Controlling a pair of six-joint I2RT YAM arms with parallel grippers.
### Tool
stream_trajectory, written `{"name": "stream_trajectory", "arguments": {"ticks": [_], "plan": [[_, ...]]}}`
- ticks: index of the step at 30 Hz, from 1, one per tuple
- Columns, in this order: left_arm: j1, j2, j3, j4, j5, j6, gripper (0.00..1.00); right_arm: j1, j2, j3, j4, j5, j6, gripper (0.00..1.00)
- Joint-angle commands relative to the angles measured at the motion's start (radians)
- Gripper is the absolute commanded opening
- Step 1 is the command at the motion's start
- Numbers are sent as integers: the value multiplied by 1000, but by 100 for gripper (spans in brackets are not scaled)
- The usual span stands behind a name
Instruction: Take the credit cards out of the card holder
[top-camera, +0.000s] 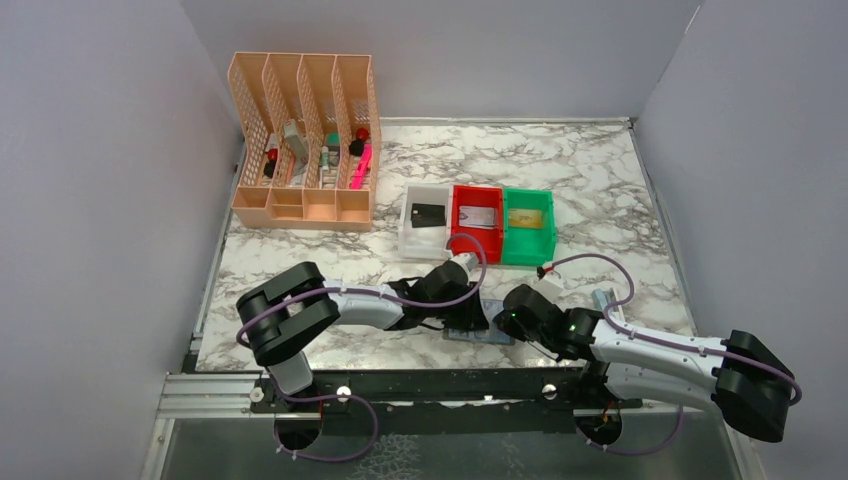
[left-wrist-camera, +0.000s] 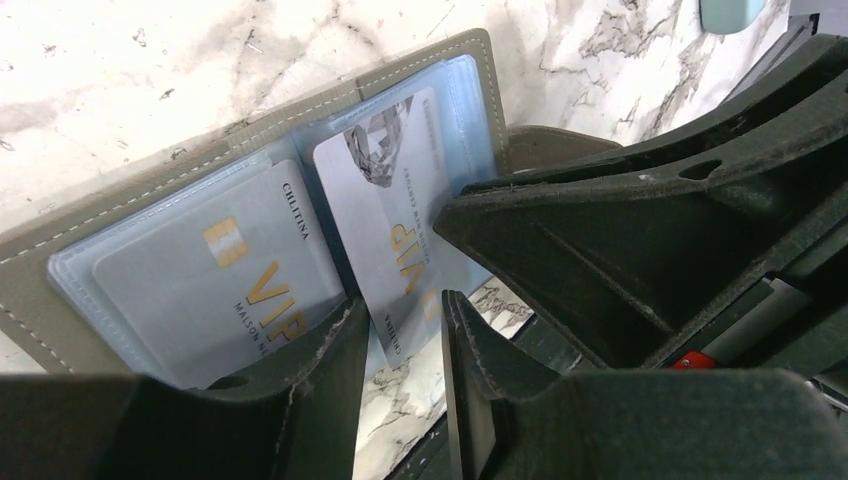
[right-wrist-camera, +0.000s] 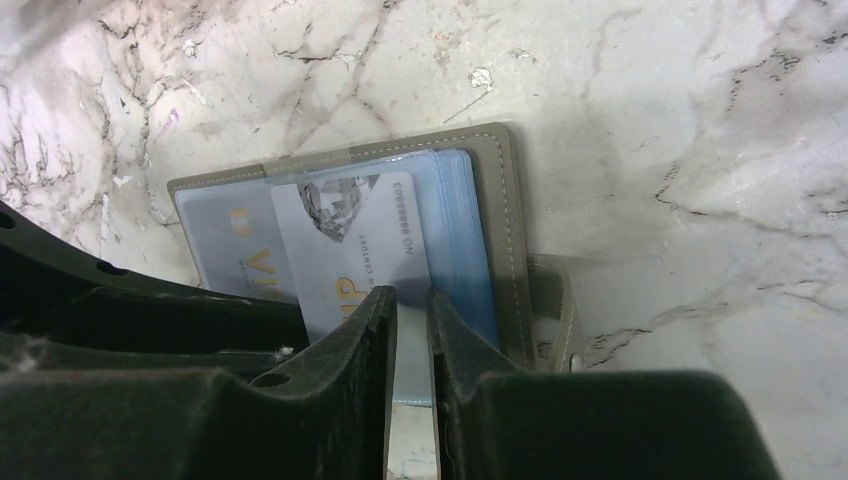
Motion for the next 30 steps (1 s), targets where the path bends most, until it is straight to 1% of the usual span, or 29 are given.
{"name": "stream_trajectory", "arguments": {"ticks": [1,11,13,20,26,30], "plan": [[-4,14,-12,73,40,-51,35,-4,20,-44,-64,-5,-7,23],[-1,56,-28,128,47,-104,27,-3,21,-57,-49,-8,-6,21],[0,58,-30,133,47,-107,24,-3,22,-61,-43,-12,-4,20],[5,41,-45,133,37,-105,17,-3,22,-61,-44,-10,-7,20],[13,27,-68,133,25,-101,12,-5,23,-56,-49,-4,-8,20],[24,-17,-83,129,20,-95,9,-5,23,-54,-55,0,-7,20]]}}
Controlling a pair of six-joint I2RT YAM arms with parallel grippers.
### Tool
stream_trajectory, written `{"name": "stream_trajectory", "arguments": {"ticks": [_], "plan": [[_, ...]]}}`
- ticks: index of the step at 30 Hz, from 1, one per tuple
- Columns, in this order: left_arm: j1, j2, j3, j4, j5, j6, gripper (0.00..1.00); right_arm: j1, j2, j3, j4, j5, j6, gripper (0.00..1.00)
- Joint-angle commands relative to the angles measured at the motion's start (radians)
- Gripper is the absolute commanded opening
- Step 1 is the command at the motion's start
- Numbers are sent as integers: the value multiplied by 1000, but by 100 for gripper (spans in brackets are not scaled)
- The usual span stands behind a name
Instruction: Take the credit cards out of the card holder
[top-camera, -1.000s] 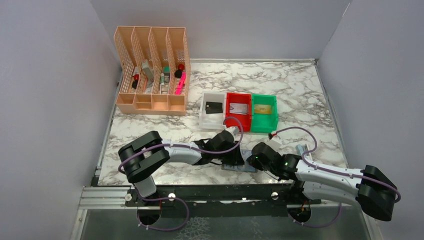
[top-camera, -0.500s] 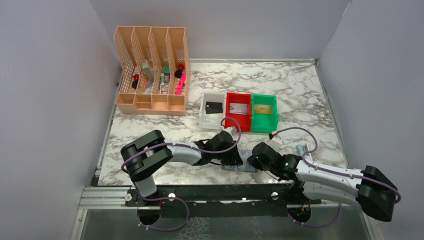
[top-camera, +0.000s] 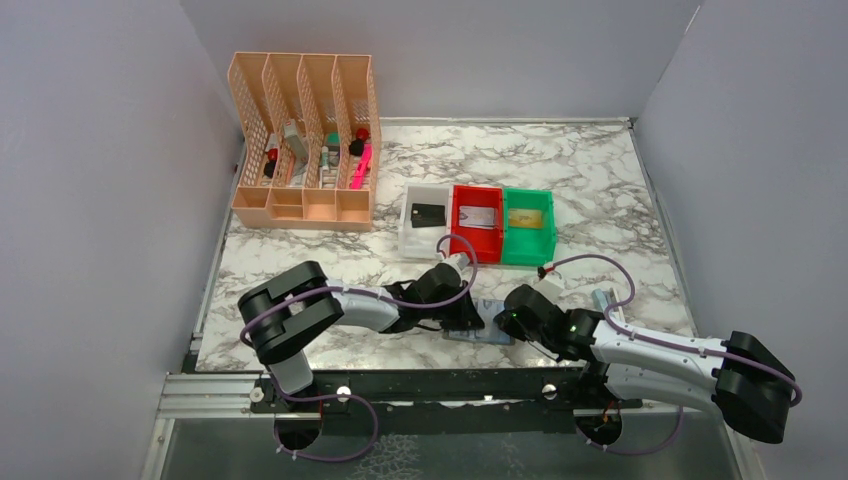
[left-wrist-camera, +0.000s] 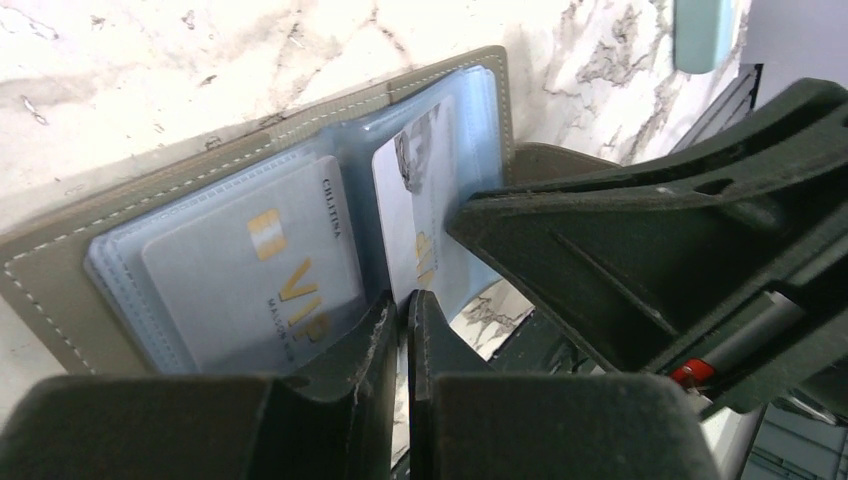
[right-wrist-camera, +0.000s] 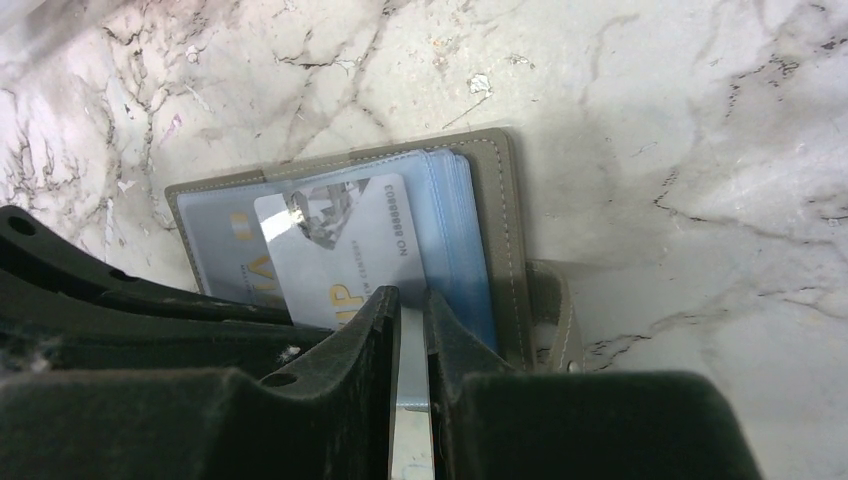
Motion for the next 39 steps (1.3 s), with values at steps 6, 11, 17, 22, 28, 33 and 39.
{"name": "stream_trajectory", "arguments": {"ticks": [6,11,17,22,28,33,39], "plan": [[19,-68,-24,-40,-13,37,7,-4,25,-38,-77,4,-7,20],[21,-80,18,-161,-57,87,6,-4,26,-31,-78,6,-9,20],[21,-114,37,-237,-104,126,0,-4,18,-17,-88,4,-15,20],[21,-154,52,-297,-134,165,0,-4,-30,-1,-93,-3,-41,23],[22,-218,66,-386,-186,205,0,-4,-109,44,-113,-9,-99,26],[22,-281,72,-434,-232,231,0,-4,-133,72,-39,-84,-187,27],[24,-309,89,-490,-272,245,0,-4,-68,101,99,-175,-269,27]]}}
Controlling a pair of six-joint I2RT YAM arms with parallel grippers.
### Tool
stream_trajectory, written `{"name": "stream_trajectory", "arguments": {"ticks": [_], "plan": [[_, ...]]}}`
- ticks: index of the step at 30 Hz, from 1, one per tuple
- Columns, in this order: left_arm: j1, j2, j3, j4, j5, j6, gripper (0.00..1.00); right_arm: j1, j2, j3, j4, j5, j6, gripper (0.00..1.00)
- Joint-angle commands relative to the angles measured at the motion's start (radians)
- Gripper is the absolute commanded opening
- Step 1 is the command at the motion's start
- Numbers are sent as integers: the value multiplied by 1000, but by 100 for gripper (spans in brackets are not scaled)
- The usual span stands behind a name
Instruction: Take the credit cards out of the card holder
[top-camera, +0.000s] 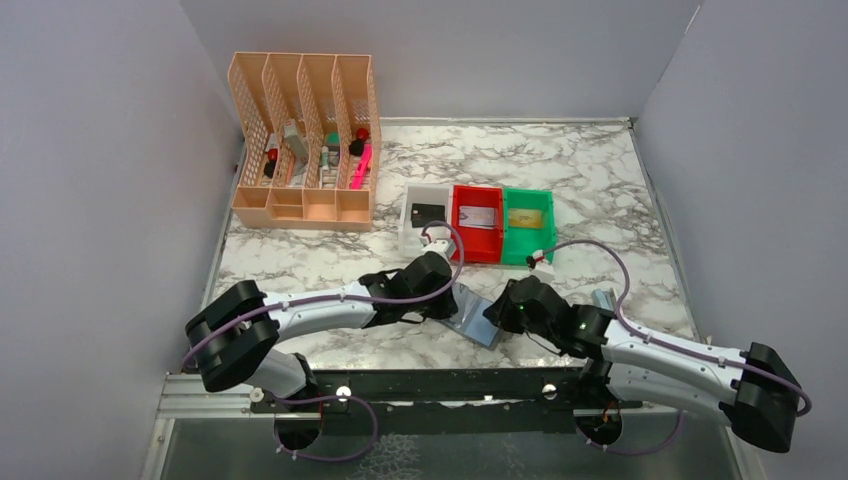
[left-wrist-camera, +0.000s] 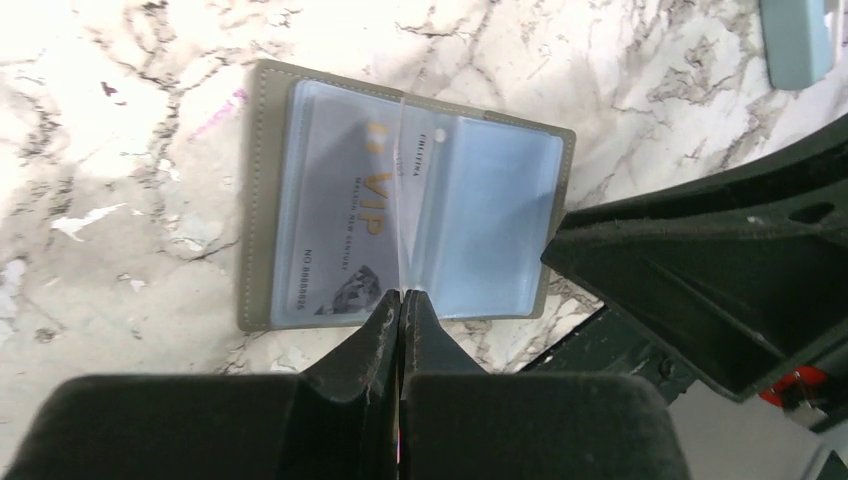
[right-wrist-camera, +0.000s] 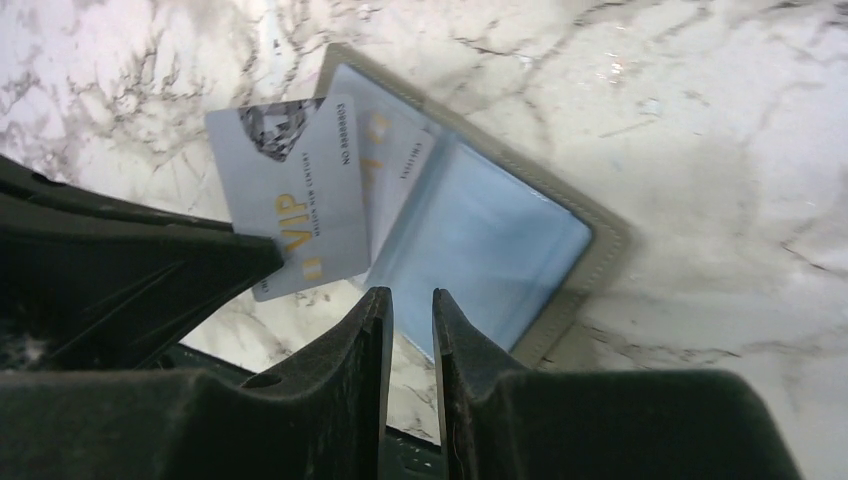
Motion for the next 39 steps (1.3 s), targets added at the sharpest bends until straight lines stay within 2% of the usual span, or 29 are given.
{"name": "stream_trajectory", "arguments": {"ticks": [1,7,13,21,24,32,39], "plan": [[7,-36,32,-75,-79,31,0,-3,67,42,130,-94,-92,27],[11,-91,17,-130,-149,24,0,-3,256,98,193,-156,-131,26],[28,-179,-10,-192,-215,22,0,-3,408,184,112,-117,-146,26],[94,-284,-71,-206,-196,16,0,-13,460,201,126,-77,-123,41],[108,-306,-79,-216,-191,16,0,-23,489,210,122,-77,-111,50],[122,-334,-82,-232,-191,17,0,-36,553,223,180,-113,-136,53],[128,-364,-80,-252,-204,16,0,-36,643,281,217,-216,-318,53]]}}
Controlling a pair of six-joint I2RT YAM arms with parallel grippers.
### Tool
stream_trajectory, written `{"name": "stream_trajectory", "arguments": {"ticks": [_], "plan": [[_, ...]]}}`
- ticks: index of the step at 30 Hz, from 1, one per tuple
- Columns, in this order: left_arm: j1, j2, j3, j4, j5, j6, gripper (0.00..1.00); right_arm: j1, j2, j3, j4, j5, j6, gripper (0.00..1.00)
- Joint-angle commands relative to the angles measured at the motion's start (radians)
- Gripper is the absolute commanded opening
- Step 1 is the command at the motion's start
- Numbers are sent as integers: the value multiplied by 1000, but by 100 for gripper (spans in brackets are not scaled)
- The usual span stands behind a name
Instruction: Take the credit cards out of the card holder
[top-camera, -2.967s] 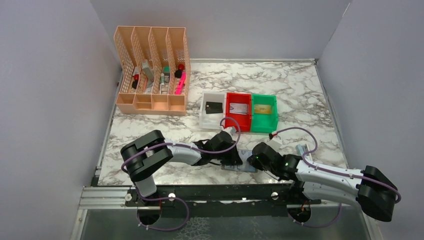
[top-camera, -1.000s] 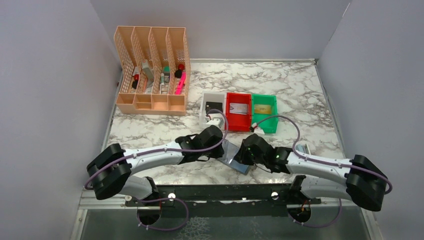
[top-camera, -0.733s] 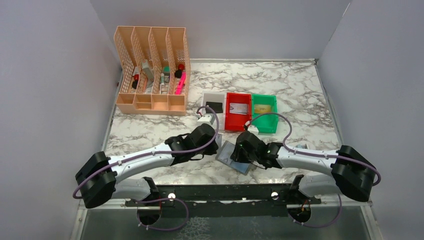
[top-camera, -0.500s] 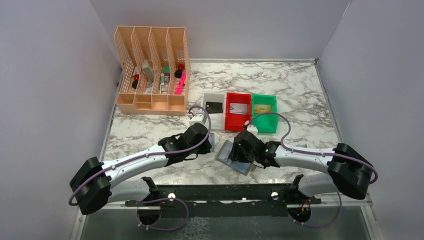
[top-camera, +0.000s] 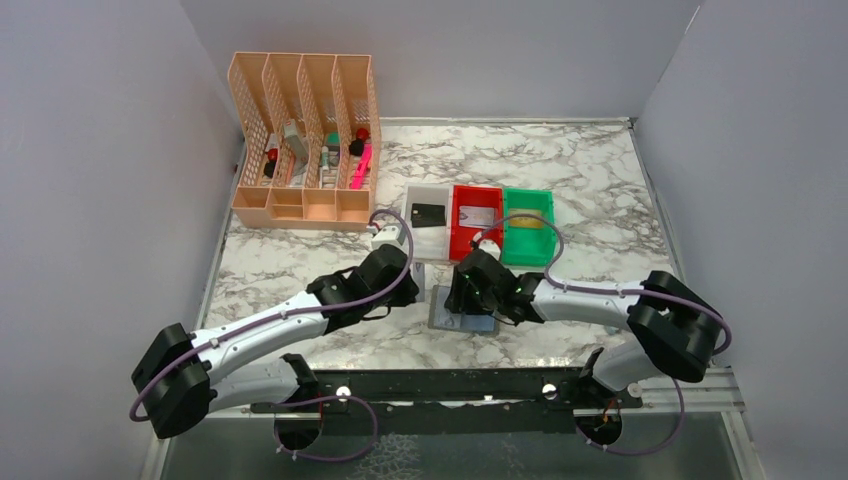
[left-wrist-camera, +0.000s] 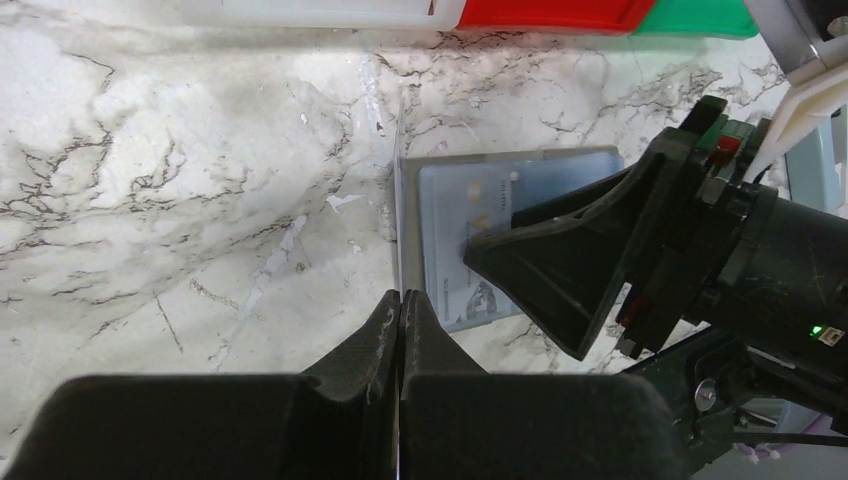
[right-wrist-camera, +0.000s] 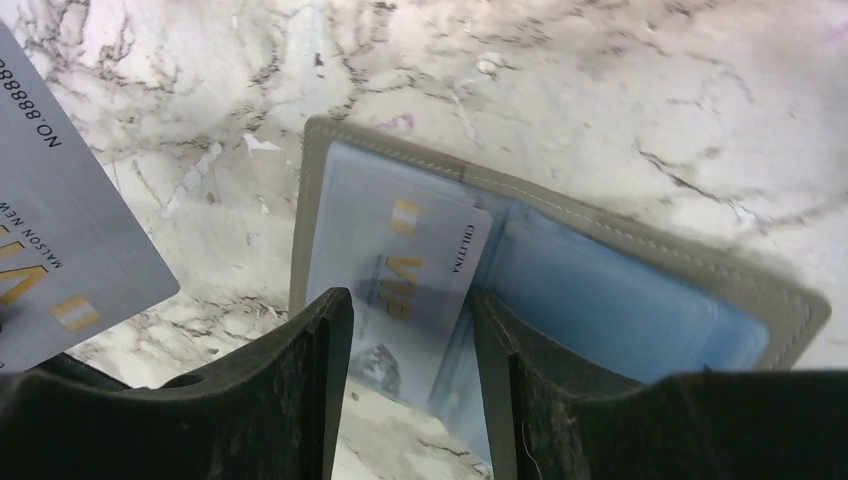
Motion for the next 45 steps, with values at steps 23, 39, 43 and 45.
{"name": "stream_trajectory", "arguments": {"ticks": [23,39,43,45], "plan": [[14,-44,-16,8,17,-10,0,-19,-130,78,-205,193,-213,55],[15,4,-22,75,85,-2,0,-61,-116,-6,-215,85,-117,55],[16,8,-20,78,93,1,0,-61,-137,-32,-193,39,-94,54],[15,7,-20,79,95,2,0,-61,-151,-41,-192,37,-90,54]]}}
